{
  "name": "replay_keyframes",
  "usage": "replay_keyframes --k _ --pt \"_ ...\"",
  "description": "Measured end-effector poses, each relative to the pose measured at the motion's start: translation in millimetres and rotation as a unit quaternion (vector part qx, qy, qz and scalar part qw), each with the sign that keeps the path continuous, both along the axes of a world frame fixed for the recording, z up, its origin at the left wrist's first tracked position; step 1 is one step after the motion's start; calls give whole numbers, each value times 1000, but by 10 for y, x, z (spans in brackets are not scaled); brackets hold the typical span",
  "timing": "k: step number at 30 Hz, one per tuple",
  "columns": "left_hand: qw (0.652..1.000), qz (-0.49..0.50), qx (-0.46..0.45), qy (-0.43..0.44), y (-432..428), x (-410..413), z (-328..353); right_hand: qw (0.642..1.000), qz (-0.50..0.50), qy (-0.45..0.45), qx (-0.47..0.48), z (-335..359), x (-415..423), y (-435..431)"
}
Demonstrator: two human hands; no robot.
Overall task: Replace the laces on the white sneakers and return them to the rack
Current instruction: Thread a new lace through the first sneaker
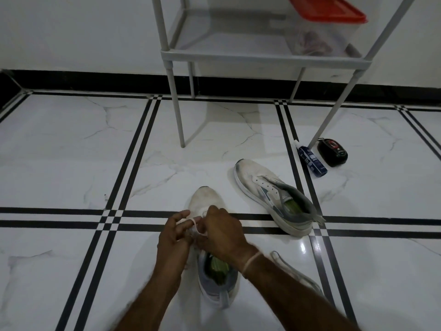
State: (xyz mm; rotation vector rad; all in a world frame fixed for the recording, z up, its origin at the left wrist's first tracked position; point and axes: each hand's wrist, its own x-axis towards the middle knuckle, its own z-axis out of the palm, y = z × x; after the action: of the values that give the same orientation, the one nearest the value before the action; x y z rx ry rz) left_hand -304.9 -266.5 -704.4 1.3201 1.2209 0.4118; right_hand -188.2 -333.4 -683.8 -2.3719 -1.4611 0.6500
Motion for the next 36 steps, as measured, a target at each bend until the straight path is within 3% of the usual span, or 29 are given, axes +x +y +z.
replay_keyframes --k 2,4,5,9,12,13,14,16,18,19,21,25,28,31,34,36 --pt "991 -21 112 76 -32 -69 -1 992 -49 102 54 2 45 7" --pt "966 -12 231 114 -58 -108 26 937 -146 288 137 57 179 -19" --pt "970 -14 231 78 -80 -90 74 898 -180 365 170 118 250 -50" --pt "989 -96 15 -114 -124 141 295 763 -241 570 187 401 441 -128" --pt "986 19 -102 -134 15 114 169 661 -315 632 254 420 659 -214" --pt "986 55 -113 -107 54 77 101 648 -333 632 265 421 718 -272" --pt "990 82 -93 -63 70 30 21 660 -340 619 258 399 750 -335" --pt "995 57 82 20 20 -7 -12 730 -320 566 209 360 711 -433" --pt "971 -68 230 -5 -52 102 76 784 -272 533 165 303 561 -419" --pt "965 -131 222 -36 -89 194 145 795 -251 531 152 258 482 -400" --pt "953 -207 213 -53 -95 320 247 794 -243 535 153 212 384 -355" --pt "955 -157 253 -15 199 148 93 726 -318 577 197 150 447 -426" --pt "951 -134 274 57 357 -132 -74 710 -329 583 216 83 497 -538" --pt "912 -146 375 83 288 -108 -15 740 -299 564 212 78 415 -528" --pt "928 -228 294 20 103 177 184 807 -260 488 208 80 337 -437" --pt "935 -240 259 -4 51 310 268 809 -246 488 216 84 349 -411"
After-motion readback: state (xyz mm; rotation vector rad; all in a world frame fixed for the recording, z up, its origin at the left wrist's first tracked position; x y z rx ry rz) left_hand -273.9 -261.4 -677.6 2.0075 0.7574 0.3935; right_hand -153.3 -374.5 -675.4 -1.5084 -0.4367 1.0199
